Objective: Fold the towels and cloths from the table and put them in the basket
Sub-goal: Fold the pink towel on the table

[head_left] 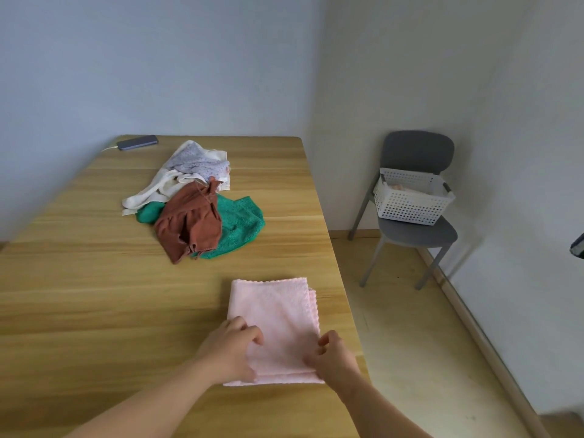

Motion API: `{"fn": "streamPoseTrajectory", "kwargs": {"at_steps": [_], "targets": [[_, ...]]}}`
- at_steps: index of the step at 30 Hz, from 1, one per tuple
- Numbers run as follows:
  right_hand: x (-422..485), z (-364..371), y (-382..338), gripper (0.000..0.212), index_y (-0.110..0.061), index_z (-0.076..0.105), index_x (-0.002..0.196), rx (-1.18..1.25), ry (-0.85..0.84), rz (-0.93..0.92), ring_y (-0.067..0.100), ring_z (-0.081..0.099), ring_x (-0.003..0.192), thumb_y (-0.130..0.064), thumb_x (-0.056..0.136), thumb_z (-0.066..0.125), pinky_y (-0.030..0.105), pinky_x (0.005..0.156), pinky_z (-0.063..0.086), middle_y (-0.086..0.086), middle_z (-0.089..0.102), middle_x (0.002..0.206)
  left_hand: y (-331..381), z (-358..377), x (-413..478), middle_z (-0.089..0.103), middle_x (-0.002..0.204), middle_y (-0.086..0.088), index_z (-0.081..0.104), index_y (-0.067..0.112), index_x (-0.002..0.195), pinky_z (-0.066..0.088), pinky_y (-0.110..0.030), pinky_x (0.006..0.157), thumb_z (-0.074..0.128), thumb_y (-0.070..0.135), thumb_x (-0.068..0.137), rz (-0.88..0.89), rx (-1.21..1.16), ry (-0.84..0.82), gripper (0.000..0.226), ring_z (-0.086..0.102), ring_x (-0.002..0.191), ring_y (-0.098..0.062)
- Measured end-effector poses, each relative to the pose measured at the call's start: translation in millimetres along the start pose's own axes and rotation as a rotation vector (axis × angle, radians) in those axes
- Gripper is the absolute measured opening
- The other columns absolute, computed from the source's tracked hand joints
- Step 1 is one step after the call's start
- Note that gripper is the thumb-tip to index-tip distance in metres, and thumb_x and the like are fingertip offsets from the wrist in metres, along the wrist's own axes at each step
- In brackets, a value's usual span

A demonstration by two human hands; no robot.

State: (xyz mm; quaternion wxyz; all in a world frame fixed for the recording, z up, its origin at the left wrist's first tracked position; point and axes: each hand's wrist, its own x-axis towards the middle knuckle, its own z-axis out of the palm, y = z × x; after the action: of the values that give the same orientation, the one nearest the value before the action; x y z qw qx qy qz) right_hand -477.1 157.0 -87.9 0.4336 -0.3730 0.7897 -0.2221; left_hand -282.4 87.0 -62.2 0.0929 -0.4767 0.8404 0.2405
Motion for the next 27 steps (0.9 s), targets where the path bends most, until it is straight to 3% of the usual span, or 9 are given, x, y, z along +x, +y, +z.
{"fn": "streamPoseTrajectory", "kwargs": {"at_steps": [2, 5, 11, 13, 16, 20, 24, 27], "targets": [[-1, -1, -1, 0.007, -0.016, 0.046, 0.085, -0.023, 0.014, -0.003, 0.017, 0.053, 0.069, -0.018, 0.085, 0.053, 0.025, 0.054, 0.04, 0.0, 0.056, 0.079, -2, 3, -3, 0.032, 0.105, 0.014, 0.047, 0.035, 0.119, 0.039, -0.022, 0.084, 0.066, 0.036, 0.071, 0.03, 0.044, 0.045, 0.052, 0.037, 0.114, -0.008], [-3, -5, -5, 0.013, -0.021, 0.046, 0.077, -0.033, 0.029, -0.013, 0.017, 0.055, 0.069, -0.011, 0.085, 0.048, 0.022, 0.051, 0.042, -0.001, 0.058, 0.077, -5, 4, -7, 0.03, 0.106, 0.017, 0.047, 0.031, 0.121, 0.037, -0.021, 0.085, 0.058, 0.029, 0.079, 0.061, 0.042, 0.163, 0.044, 0.038, 0.115, -0.009], [-14, -13, -16, 0.011, -0.017, 0.047, 0.076, 0.101, 0.072, -0.089, 0.015, 0.048, 0.065, -0.006, 0.079, 0.048, 0.022, 0.052, 0.037, -0.003, 0.051, 0.073, -13, 7, -11, 0.028, 0.088, 0.021, 0.04, 0.028, 0.093, 0.029, -0.016, 0.062, 0.05, 0.015, 0.078, 0.089, 0.03, 0.257, 0.021, 0.04, 0.098, -0.009], [-17, -15, -14, 0.012, -0.016, 0.044, 0.075, 0.117, 0.09, -0.11, 0.013, 0.039, 0.061, -0.005, 0.077, 0.048, 0.021, 0.051, 0.032, -0.004, 0.045, 0.069, -13, 9, -12, 0.028, 0.085, 0.021, 0.045, 0.025, 0.094, 0.027, -0.013, 0.058, 0.049, 0.014, 0.078, 0.131, 0.037, 0.257, 0.02, 0.041, 0.095, -0.009], [-20, -13, -4, 0.011, -0.017, 0.039, 0.074, 0.051, 0.082, -0.076, 0.013, 0.034, 0.061, -0.008, 0.077, 0.045, 0.025, 0.053, 0.029, -0.004, 0.042, 0.068, -13, 15, -13, 0.034, 0.093, 0.018, 0.052, 0.022, 0.102, 0.027, -0.013, 0.064, 0.048, 0.016, 0.082, 0.193, 0.082, 0.241, 0.022, 0.035, 0.093, -0.006], [-24, -7, 5, 0.011, -0.02, 0.038, 0.084, -0.284, 0.167, -0.134, 0.015, 0.042, 0.071, -0.012, 0.083, 0.045, 0.025, 0.054, 0.032, -0.005, 0.044, 0.085, -19, 21, -16, 0.038, 0.101, 0.019, 0.053, 0.025, 0.11, 0.029, -0.017, 0.078, 0.045, 0.018, 0.088, 0.208, 0.106, 0.236, 0.024, 0.033, 0.097, -0.005], [-26, 1, -2, 0.023, -0.017, 0.055, 0.105, -0.563, 0.137, -0.44, 0.017, 0.045, 0.097, -0.012, 0.085, 0.044, 0.025, 0.074, 0.036, -0.003, 0.053, 0.105, -20, 21, -18, 0.05, 0.117, 0.016, 0.055, 0.027, 0.116, 0.03, -0.016, 0.082, 0.045, 0.029, 0.088, 0.228, 0.127, 0.186, 0.029, 0.041, 0.114, -0.008], [-24, 8, 2, 0.037, -0.024, 0.053, 0.12, -0.646, -0.038, -0.461, 0.017, 0.041, 0.116, -0.036, 0.086, 0.052, 0.028, 0.096, 0.036, -0.008, 0.048, 0.125, -23, 19, -18, 0.044, 0.123, 0.015, 0.048, 0.029, 0.123, 0.032, -0.018, 0.086, 0.056, 0.049, 0.077, 0.238, 0.255, 0.093, 0.05, 0.036, 0.118, -0.005]]}}
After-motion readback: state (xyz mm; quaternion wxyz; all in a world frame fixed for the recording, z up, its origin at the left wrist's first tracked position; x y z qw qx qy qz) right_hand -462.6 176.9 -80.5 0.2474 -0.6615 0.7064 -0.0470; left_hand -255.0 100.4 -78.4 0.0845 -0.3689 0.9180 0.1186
